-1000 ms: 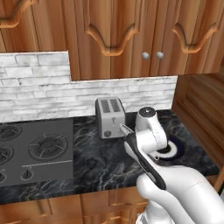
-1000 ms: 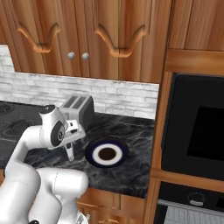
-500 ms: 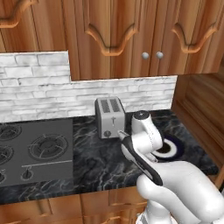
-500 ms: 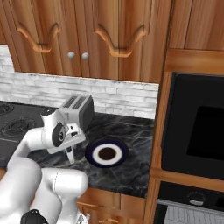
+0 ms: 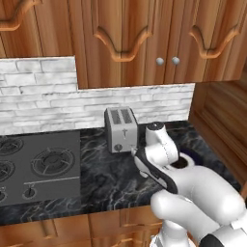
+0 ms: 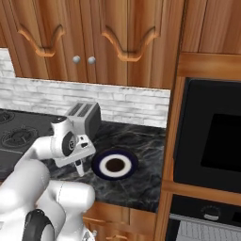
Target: Pick up the tongs from the counter and place them near the plate next to the oven.
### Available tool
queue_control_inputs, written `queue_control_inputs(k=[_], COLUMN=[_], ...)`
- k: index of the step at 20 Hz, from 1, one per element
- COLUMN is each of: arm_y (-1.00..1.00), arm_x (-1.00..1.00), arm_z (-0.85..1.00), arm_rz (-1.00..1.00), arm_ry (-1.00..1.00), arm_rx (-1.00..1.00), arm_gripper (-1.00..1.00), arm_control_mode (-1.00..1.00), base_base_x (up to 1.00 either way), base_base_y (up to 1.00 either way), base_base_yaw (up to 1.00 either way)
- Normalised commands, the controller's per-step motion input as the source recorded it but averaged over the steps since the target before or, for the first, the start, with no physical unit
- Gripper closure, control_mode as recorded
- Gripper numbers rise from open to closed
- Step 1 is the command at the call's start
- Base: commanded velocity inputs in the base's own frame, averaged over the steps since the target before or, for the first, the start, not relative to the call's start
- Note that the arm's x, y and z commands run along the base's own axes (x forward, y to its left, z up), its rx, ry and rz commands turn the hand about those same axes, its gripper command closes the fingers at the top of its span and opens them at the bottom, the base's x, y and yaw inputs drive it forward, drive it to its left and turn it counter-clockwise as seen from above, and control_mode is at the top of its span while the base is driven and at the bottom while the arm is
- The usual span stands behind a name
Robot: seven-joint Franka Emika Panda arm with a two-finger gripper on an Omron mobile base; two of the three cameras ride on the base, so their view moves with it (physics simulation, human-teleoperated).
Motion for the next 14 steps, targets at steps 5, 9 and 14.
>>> queue_control_inputs(k=[5,9,14], arm_y=[-0.01,-0.01,0.0], arm_x=[0.0,0.0,0.01], arm_z=[-0.61,-0.58,-0.56], arm_rz=[0.09,0.05,0.05], arm_ry=[0.0,0.01,0.03], arm_rx=[0.01,0.01,0.0], arm_gripper=[1.0,1.0,1.0], arm_control_mode=[-1.0,-1.0,-1.0], base_base_x=[0.0,0.0,0.0], base_base_y=[0.0,0.0,0.0], base_base_yaw=[0.0,0.0,0.0])
